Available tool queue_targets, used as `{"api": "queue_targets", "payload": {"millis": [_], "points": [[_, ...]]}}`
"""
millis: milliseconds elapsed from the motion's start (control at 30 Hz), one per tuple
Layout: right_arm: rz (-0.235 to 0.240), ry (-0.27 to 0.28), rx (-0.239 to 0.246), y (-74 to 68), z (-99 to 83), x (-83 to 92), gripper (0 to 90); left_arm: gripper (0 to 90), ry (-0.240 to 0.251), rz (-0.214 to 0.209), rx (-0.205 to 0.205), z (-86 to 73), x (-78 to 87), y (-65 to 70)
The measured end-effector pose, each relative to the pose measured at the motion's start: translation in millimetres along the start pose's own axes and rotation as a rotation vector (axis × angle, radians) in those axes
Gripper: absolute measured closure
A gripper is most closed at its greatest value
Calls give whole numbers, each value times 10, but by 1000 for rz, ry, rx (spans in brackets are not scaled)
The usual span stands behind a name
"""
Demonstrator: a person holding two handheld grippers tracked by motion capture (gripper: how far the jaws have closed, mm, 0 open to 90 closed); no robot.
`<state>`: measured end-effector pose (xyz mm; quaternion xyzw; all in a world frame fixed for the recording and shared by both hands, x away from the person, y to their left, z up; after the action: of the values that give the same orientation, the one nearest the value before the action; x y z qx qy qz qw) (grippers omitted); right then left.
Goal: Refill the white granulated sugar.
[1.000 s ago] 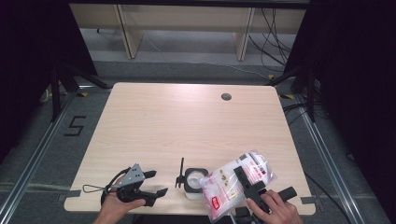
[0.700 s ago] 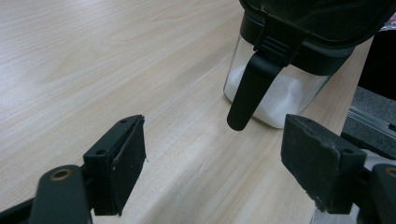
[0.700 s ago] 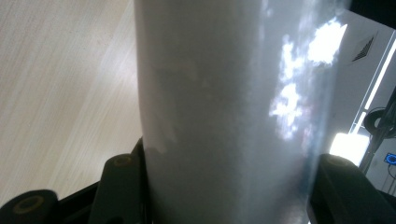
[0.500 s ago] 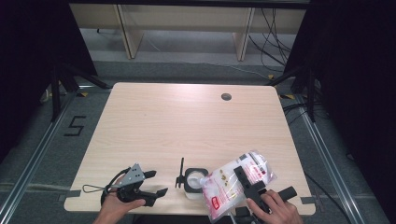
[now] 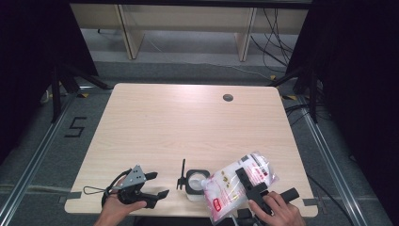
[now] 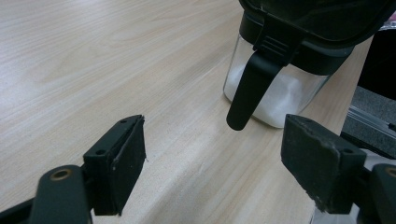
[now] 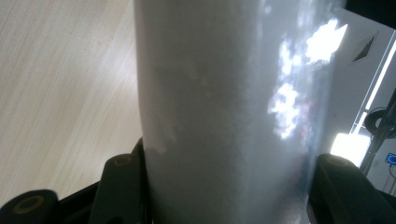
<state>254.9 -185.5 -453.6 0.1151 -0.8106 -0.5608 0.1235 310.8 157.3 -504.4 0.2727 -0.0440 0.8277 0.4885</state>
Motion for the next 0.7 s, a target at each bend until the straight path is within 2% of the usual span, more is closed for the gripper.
{"api": "queue_targets", "payload": {"millis": [67, 100, 133, 167, 200, 233, 267, 333, 400, 433, 467, 500, 533, 567, 600, 633, 700], "points": [[-7, 7, 7, -4, -3, 2, 490, 216, -17, 9, -13, -2, 12, -10], [0, 4, -4, -4, -4, -1, 490, 216, 12, -5, 5, -3, -8, 2], [1, 5, -5, -3, -5, -3, 490, 216, 9, -4, -17, 2, -2, -9], [1, 5, -4, -4, -5, -3, 490, 216, 11, -3, -14, 2, -2, -7], [-4, 8, 3, -5, -7, -2, 491, 216, 6, 2, 6, -1, -2, 4], [-2, 9, 3, -5, -9, 2, 492, 216, -14, 7, -13, -3, 8, -15], [-1, 17, 12, 8, -8, -9, 493, 216, 11, -3, -6, -1, -5, -3], [-3, 15, 6, 1, -10, -6, 494, 216, 10, -3, -12, 1, -3, -6], [-4, 16, 7, 6, -8, -5, 495, 216, -17, 9, -13, -2, 14, -11], [-7, 19, 6, 10, -10, -6, 496, 216, 4, -4, 4, -2, -2, 2], [-2, 17, 2, 3, -12, -9, 498, 216, 3, -1, -14, 1, 2, -7], [-1, 15, 1, 1, -13, -8, 498, 216, 9, -3, -15, 0, -2, -8], [0, 16, 0, 0, -13, -7, 500, 216, 7, 0, -2, 1, -1, 2], [1, 14, -4, -4, -13, -5, 501, 216, -18, 10, -13, -2, 14, -11], [2, 5, -16, -14, -18, 3, 503, 216, -17, 9, -13, -2, 13, -11], [4, -1, -27, -21, -21, 6, 505, 216, 6, -3, -3, -1, -2, -1], [5, 8, -24, -18, -20, -1, 508, 216, 10, -3, -5, -1, -4, -2]]}}
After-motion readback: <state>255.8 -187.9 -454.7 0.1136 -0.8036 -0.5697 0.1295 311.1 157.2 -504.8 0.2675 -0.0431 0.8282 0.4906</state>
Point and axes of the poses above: each handheld gripper's, and its own axes: x roughly backward along the jaws, z roughly out of its top, y roughly to its right, the point moved 2 cm from there along -x, roughly forward along the jaws, and after that the axes turned 6 degrees about -z, right-handed, at the moved point
